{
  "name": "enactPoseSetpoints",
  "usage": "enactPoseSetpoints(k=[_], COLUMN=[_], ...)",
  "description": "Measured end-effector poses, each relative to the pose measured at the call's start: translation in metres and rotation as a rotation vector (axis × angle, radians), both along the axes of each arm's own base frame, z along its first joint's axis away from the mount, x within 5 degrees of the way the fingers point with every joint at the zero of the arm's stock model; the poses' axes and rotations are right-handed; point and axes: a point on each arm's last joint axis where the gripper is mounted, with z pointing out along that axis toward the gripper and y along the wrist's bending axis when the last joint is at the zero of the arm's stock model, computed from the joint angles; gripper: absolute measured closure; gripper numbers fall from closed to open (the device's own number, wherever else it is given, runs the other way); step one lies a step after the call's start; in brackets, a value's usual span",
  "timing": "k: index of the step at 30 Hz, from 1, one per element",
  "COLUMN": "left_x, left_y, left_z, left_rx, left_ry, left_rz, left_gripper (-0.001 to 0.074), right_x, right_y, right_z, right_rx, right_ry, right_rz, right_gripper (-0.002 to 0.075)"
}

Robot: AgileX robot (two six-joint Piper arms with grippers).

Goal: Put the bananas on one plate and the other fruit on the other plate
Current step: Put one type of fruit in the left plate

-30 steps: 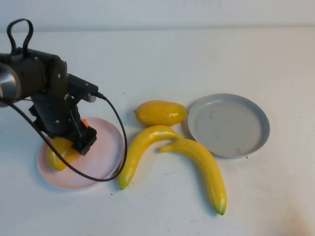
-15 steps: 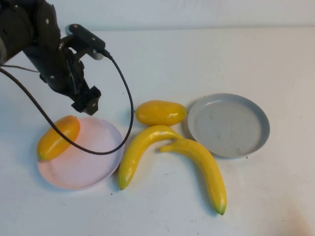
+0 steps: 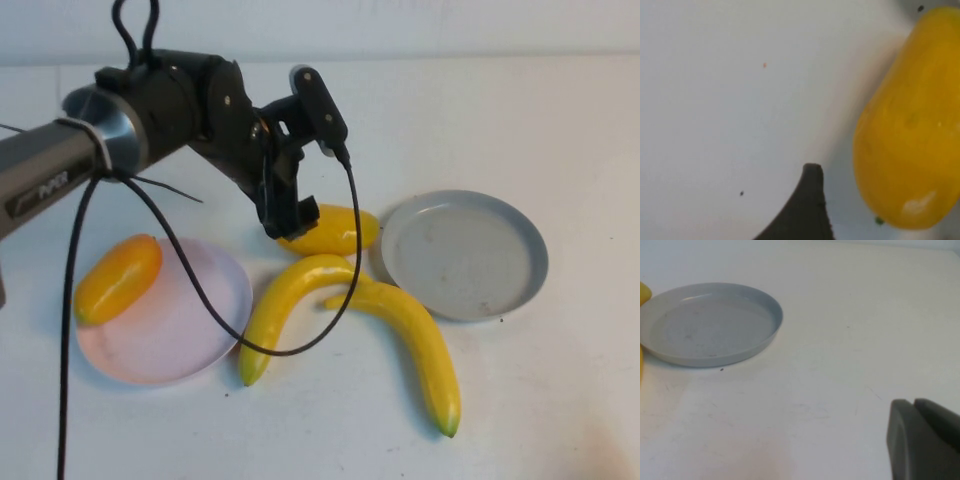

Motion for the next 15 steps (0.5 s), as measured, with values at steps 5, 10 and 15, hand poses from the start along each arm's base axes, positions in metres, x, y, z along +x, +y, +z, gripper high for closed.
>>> enactPoseSetpoints(k=[5, 10, 15], left_x=[-0.002, 0.003, 0.01], left_y=[-0.019, -0.023, -0.026], left_z=[-0.016, -0.025, -0.036], left_rx=[0.026, 0.052, 0.068], left_ry=[-0.02, -0.062, -0.111], left_rz=[-0.086, -0.15, -0.188], left_gripper=[0.0078, 0.0078, 0.0078], right_x=[0.0, 0.0, 0.0], right_y=[0.0, 0.0, 0.0], right_z=[0.0, 0.0, 0.0], right_rx=[0.0, 0.0, 0.0], right_ry=[0.0, 0.0, 0.0], right_rz=[0.0, 0.0, 0.0], right_gripper=[0.0743, 0.0743, 0.0743])
